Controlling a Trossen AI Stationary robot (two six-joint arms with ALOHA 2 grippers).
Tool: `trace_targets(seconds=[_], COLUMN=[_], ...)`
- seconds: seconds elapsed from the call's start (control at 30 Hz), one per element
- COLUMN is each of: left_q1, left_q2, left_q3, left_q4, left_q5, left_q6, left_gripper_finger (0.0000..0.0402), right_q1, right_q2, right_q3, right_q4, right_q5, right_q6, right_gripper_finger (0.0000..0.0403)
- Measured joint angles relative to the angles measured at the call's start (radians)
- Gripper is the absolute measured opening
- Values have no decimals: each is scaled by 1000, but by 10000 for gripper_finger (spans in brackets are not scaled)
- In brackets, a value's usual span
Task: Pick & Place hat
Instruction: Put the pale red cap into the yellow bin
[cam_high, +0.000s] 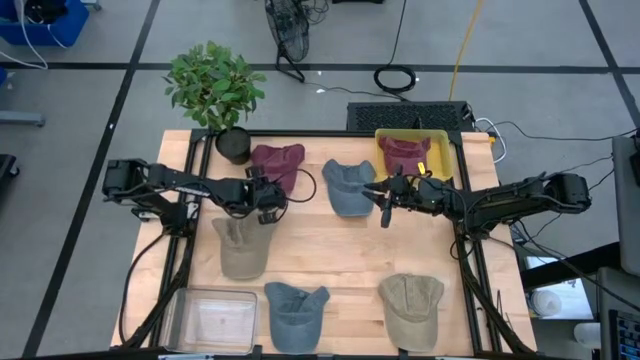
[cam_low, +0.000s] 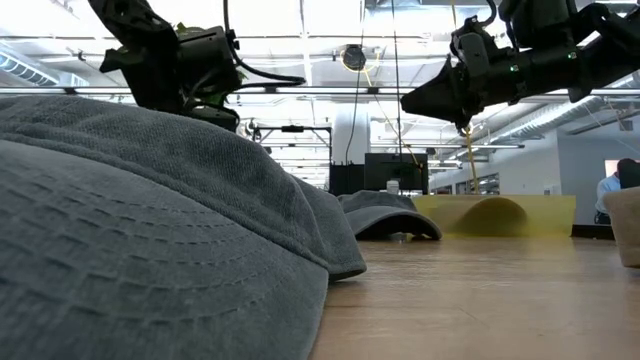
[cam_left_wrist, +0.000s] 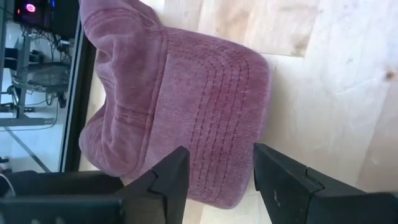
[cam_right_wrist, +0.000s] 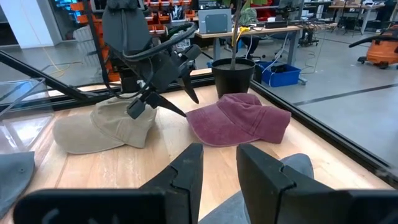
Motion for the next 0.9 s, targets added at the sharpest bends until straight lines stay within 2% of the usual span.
trace_targets(seconds=[0.2,0.53,0.9], left_q1=[3,0,-28], left_q2=[0,-11,-106], left_q3=[0,0,0], left_q4=[-1,0,9], left_q5=[0,8,8], left_q6=[20,94,111], left_gripper_finger=[138,13,4], right_q1=[0,0,0], right_q2=[0,0,0], right_q3=[0,0,0], right_q4=[0,-2,-24], right_q5=[0,0,0], right_q6=[-10,-10,-8], right_gripper_finger=[84,84,84])
